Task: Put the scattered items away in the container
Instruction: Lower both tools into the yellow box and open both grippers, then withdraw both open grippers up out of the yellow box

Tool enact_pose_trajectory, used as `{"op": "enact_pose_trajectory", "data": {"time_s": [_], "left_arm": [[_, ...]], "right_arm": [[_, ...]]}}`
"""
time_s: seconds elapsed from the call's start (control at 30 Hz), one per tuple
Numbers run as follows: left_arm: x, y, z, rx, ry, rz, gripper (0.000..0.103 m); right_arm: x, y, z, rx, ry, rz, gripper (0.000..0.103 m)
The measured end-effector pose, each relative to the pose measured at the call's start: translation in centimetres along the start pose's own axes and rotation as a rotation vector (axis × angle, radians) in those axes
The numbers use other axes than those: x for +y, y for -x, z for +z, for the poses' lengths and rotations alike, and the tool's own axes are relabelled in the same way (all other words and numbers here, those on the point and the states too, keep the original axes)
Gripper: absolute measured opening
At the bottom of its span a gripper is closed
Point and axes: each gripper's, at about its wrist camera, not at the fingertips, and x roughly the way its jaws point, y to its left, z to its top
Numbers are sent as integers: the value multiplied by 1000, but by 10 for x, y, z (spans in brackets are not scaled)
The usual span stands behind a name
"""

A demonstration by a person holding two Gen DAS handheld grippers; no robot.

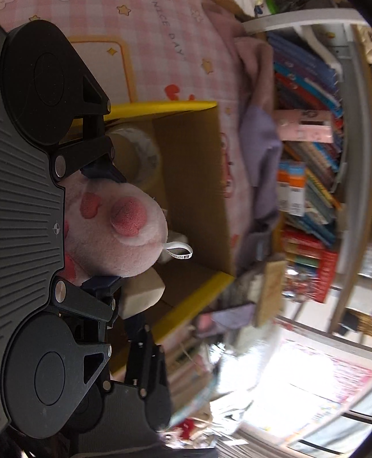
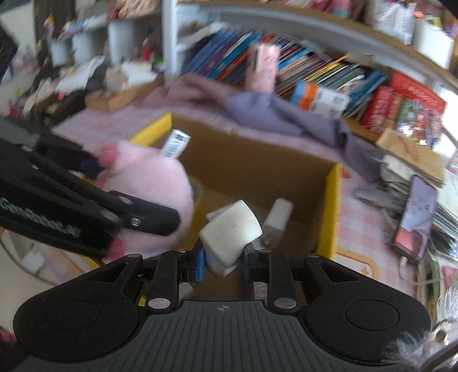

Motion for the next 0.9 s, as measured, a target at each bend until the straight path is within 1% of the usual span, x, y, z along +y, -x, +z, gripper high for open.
{"op": "enact_pose_trajectory", "data": {"time_s": [0.13,0.23,0.37,0.43,0.47,0.5,0.57,0.6,0.63,0.67,0.77,0.9], "left_arm": [[0,-11,-2,43,4,-1,64],[3,-18,-3,75,38,-16,67],[2,-21,-5,70,59,-5,71],[0,-21,-5,61,65,2,72],[-1,-18,-6,53,70,6,72],[-2,-15,-6,42,76,11,73],[-5,-4,-8,6,91,25,76],[-6,2,-8,-17,101,37,84],[-6,9,-9,-42,110,45,87],[-7,16,-10,-68,119,48,87],[-8,37,-14,-127,147,60,88],[-8,63,-23,-219,182,112,88]], "right_arm": [[-5,-13,2,59,14,54,23],[-11,-19,3,93,21,84,23],[-18,-21,1,107,5,96,25],[-19,-19,0,95,2,97,24],[-19,-17,-1,88,2,95,26],[-18,-15,-1,79,-1,91,27],[-17,-8,-2,50,-2,81,36],[-17,-3,-2,33,-5,77,39],[-17,1,-1,16,-12,74,48],[-16,8,-2,-6,-23,73,50],[-11,24,-2,-61,-42,62,51],[0,44,-3,-136,-53,33,55]]}}
